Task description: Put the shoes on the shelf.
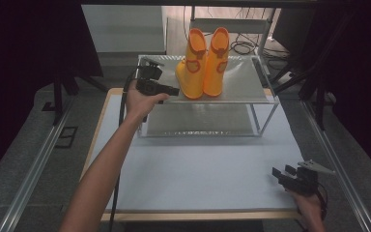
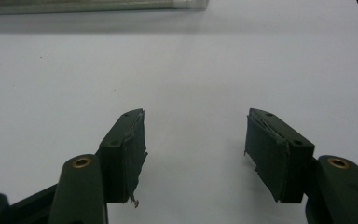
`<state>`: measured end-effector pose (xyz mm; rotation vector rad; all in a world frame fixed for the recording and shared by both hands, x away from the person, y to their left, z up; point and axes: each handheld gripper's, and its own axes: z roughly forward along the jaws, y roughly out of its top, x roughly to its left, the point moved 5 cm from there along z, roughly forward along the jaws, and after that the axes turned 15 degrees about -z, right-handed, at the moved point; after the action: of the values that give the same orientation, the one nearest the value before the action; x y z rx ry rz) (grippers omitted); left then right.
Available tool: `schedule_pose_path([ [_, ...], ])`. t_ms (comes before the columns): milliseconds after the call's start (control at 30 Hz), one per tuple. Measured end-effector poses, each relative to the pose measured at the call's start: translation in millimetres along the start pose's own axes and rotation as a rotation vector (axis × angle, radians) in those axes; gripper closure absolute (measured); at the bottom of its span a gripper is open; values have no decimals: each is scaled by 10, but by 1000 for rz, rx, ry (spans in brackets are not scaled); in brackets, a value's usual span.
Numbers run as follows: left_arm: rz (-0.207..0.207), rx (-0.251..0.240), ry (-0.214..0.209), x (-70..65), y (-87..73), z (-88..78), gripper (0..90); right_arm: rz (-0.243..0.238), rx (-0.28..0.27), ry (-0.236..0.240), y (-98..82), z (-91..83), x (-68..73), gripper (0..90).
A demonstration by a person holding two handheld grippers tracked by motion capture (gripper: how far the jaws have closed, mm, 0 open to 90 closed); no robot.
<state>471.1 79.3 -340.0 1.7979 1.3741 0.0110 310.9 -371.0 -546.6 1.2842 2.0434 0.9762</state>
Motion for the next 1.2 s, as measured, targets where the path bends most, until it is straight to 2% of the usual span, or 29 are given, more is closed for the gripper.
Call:
schedule_pose_path([
  [167,13,0,-26,27,-74,-111,626,-4,2,0,-4,5,-1,372],
  [200,13,0,-50,37,-116,-167,618,-4,2,0,-5,4,-1,372],
  [233,13,0,-50,37,-116,-167,612,-3,1,-1,-5,2,-2,372],
  [367,33,-8,-85,59,-257,-317,595,-4,1,-4,-7,-2,-9,372],
  [533,67,-6,-85,95,-455,-436,576,-7,2,-2,-4,-2,0,371],
  [567,67,-6,-85,95,-455,-436,571,-7,1,-2,-2,-2,2,371],
  [600,80,-8,-82,110,-545,-472,568,-6,2,0,-1,-6,3,371],
  [700,88,-16,-82,114,-630,-510,566,-7,2,-1,0,-3,2,371],
  [733,103,-19,-93,109,-721,-550,565,-6,3,0,-1,-3,5,371],
  [767,103,-19,-93,109,-721,-550,564,-6,3,0,-1,-3,5,371],
  [933,122,-12,-109,155,-1024,-599,558,-12,7,1,-8,4,9,370],
  [967,122,-12,-109,155,-1024,-599,554,-13,7,1,-8,6,13,370],
  [1000,124,-13,-101,191,-1121,-584,552,-15,9,2,-8,9,18,370],
  [1200,83,16,-118,328,-1384,-471,546,-15,15,7,-10,21,39,369],
])
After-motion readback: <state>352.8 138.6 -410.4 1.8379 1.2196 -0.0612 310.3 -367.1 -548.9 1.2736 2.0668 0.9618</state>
